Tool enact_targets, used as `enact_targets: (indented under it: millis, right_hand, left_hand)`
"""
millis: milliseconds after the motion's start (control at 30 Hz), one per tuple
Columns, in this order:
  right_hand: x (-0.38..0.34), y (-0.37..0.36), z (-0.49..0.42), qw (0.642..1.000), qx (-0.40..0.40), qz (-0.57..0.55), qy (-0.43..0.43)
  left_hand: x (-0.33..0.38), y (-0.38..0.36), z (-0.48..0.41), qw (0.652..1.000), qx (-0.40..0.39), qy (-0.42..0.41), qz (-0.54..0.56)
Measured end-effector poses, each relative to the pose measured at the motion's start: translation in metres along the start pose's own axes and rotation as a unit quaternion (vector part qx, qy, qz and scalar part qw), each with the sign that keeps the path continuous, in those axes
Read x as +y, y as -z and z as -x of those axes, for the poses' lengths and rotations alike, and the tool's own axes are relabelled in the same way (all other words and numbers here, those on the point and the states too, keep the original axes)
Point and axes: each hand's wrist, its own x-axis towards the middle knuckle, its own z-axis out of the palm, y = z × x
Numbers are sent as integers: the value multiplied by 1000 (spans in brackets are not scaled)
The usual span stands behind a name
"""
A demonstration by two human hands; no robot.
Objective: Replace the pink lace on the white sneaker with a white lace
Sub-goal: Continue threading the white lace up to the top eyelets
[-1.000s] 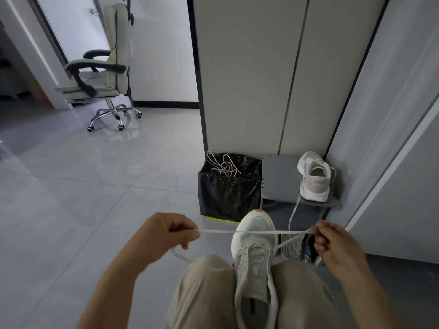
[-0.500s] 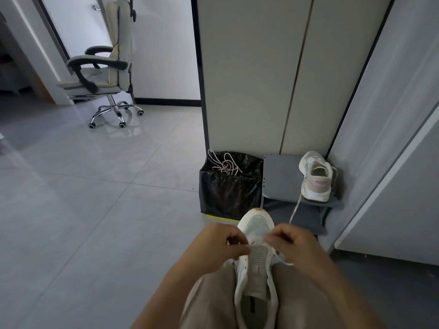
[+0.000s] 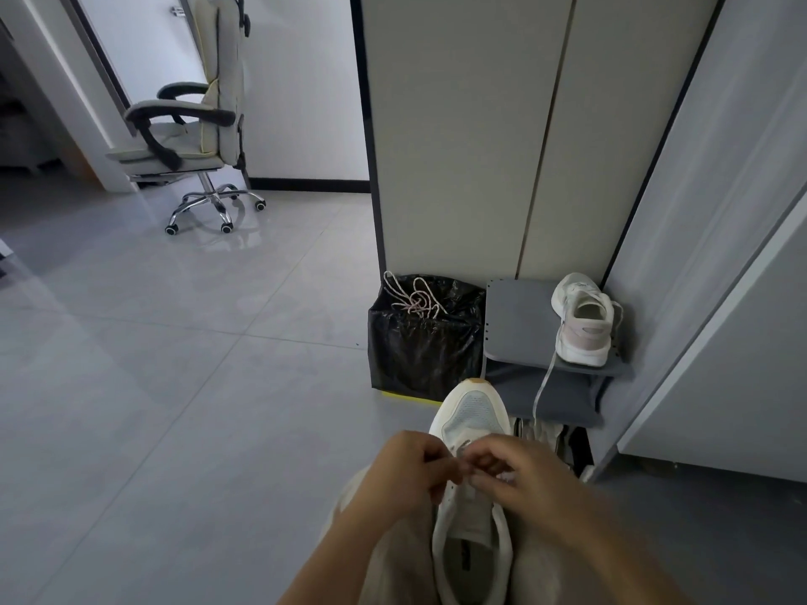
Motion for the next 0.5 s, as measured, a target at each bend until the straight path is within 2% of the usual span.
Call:
enact_targets:
  millis: [300,367,433,500]
  right_hand:
    - [8,-13,-2,995,89,45,25]
    - [14,-13,-1,992,106,66,22]
    - [20,-14,-1,987,126,96,0]
    - [22,-18,-4,979,161,125,-24]
  left_hand:
    - [-7,0,4,993,-62,41,93]
    - [-13,-1,4,992,-23,36,121]
    - [-20,-4,3,997,69,28,36]
    - [-18,-11,7,991,107,28,-68]
